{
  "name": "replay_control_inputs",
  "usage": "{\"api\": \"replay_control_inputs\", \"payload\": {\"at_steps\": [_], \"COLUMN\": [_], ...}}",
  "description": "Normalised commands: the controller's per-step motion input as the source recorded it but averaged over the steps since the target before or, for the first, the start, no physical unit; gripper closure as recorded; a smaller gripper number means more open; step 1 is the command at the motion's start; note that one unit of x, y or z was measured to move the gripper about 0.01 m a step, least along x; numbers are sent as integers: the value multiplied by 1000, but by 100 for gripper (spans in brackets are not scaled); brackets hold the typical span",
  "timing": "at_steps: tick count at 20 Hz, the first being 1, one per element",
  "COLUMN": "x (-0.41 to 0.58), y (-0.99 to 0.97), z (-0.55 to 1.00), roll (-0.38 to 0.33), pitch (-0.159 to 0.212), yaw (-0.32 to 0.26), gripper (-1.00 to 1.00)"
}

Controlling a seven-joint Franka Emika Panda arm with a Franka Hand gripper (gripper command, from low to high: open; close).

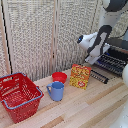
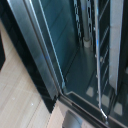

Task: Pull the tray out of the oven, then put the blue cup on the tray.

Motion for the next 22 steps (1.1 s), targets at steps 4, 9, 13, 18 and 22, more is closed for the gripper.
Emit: {"api": "replay_control_inputs", "payload": {"at_steps": [4, 9, 13, 18, 22], "x": [18, 29, 1, 0, 5], "y": [-246, -243, -158, -29, 248], "z": [-34, 11, 80, 55, -25], "roll": [5, 28, 39, 29, 0], "pitch": [48, 25, 1, 2, 8], "yaw": [12, 17, -32, -39, -34], "gripper": [-100, 100, 100, 100, 100]}}
